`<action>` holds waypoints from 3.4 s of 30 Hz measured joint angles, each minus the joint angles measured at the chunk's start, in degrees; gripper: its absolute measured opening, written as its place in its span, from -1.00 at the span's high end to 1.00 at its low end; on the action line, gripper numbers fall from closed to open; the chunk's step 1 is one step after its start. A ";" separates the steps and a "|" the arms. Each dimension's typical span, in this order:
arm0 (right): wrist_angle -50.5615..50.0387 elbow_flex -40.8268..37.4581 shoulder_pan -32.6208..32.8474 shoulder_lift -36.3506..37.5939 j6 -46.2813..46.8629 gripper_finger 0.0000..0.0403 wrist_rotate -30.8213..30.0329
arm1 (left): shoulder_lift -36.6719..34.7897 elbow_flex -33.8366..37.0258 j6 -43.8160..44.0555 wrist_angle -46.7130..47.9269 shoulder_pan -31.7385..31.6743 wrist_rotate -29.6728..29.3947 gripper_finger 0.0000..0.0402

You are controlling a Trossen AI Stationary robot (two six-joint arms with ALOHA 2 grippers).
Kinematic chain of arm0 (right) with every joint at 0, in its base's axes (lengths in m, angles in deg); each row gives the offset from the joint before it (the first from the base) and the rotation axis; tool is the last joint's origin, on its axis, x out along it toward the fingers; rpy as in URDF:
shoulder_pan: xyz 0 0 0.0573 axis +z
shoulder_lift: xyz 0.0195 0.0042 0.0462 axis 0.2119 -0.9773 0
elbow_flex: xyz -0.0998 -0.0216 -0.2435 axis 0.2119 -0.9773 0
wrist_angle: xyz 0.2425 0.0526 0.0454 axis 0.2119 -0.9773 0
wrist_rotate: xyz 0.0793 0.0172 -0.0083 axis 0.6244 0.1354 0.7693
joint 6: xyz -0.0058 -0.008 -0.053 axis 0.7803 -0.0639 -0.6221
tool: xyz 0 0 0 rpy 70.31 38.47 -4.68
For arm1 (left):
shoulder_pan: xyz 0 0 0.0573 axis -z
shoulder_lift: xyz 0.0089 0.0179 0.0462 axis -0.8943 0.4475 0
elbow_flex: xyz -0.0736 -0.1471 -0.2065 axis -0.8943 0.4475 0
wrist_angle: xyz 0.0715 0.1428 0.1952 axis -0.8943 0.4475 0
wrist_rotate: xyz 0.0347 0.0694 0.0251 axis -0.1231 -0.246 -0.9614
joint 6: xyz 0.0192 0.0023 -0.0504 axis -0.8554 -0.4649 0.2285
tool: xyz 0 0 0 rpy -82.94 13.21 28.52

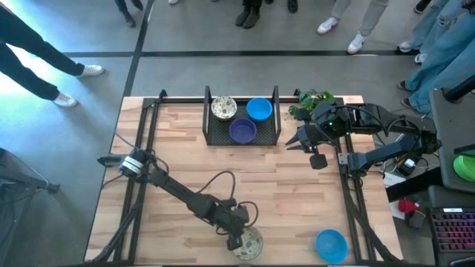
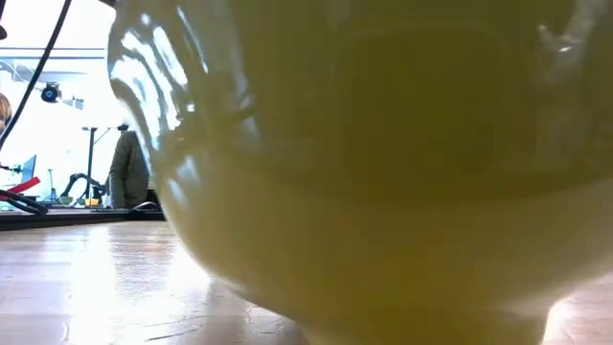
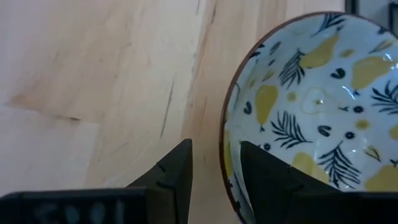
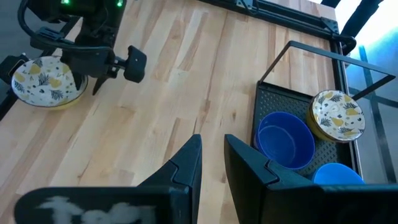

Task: Pick & Place Mini bowls
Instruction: Stack the white bowl on top of the white bowls on the shelf

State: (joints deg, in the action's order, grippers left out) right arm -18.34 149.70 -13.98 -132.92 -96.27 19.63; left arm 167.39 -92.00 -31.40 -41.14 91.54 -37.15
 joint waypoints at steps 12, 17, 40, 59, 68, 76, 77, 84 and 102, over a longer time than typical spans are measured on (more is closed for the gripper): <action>0.01 -0.02 0.00 0.00 0.00 0.67 -0.02 | 0.04 1.80 1.19 -4.18 0.00 1.33 0.37; 0.01 -0.02 0.01 0.00 0.02 0.67 -0.02 | 0.04 1.80 1.55 -4.10 0.00 1.35 0.45; 0.06 -0.02 -0.02 0.00 0.03 0.67 -0.44 | 0.00 0.62 5.66 -3.40 -0.94 3.96 0.98; 0.06 -0.02 -0.04 0.00 -0.26 0.67 -0.49 | -5.32 -0.56 10.22 -2.30 -3.87 8.31 0.98; -0.41 -0.02 -0.03 0.00 0.00 0.67 -0.50 | -13.77 -0.58 10.47 8.60 -8.39 8.21 0.98; -0.03 -0.02 -0.04 0.00 -0.20 0.67 -0.48 | -21.80 -0.58 8.02 20.74 -14.67 8.15 0.98; 0.01 -0.02 -0.04 0.00 -0.20 0.67 -0.48 | -22.78 -0.58 7.12 21.65 -15.47 8.15 0.98; 0.34 -0.02 -0.03 0.00 0.10 0.67 -0.48 | -28.09 -0.62 3.09 28.32 -23.54 8.37 0.98; 6.14 -0.02 -0.04 0.00 6.27 0.67 -0.57 | -29.93 -13.52 -25.25 40.22 -47.25 14.40 0.98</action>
State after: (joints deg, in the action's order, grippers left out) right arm -12.20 149.68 -14.01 -132.92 -90.00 19.06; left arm 137.47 -105.53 -56.66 -0.92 44.29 -22.75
